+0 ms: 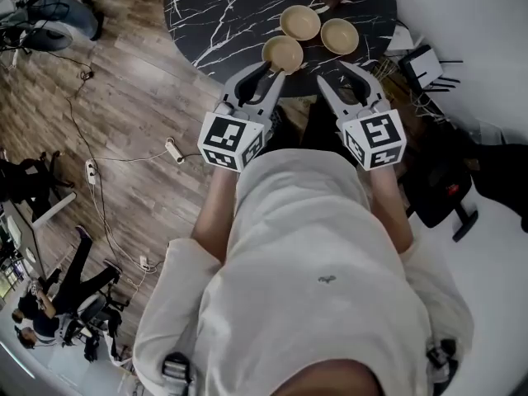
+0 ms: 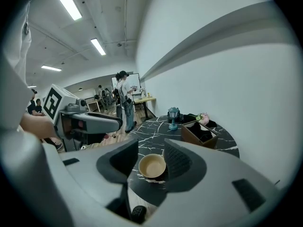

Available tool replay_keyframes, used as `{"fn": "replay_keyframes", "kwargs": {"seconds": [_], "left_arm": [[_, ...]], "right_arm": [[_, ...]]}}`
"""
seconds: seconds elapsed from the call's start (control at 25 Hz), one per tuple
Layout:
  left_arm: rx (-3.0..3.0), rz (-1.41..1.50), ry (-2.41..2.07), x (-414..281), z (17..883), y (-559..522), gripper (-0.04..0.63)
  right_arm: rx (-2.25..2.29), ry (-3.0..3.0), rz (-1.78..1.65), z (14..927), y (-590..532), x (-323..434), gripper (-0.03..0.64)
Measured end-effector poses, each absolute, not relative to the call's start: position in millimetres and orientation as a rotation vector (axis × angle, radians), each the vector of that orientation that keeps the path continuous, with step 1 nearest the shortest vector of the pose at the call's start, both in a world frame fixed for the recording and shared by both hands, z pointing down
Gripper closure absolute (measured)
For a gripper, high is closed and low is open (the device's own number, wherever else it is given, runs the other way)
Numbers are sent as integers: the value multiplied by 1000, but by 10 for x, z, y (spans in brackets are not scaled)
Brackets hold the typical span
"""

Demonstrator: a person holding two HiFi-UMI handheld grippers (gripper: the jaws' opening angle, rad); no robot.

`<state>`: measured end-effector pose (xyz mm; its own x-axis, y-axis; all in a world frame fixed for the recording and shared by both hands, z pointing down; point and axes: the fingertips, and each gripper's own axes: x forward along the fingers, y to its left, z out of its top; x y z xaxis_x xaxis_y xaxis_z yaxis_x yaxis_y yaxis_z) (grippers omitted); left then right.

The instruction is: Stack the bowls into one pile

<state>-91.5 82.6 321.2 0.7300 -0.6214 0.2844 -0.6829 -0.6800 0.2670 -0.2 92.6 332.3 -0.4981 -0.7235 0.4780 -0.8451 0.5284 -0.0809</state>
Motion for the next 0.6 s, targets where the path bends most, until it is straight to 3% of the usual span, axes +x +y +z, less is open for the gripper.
{"fn": "replay_keyframes", "kwargs": {"seconds": [0.32,0.6], "left_arm": [[2496,288,-1062,-815,3435,714,489],[2426,329,-1085,-476,3618,554,489]], "right_arm": [[1168,-2365,453,3529,733,103,391],[1044,-2367,467,3654,483,309,387]]}}
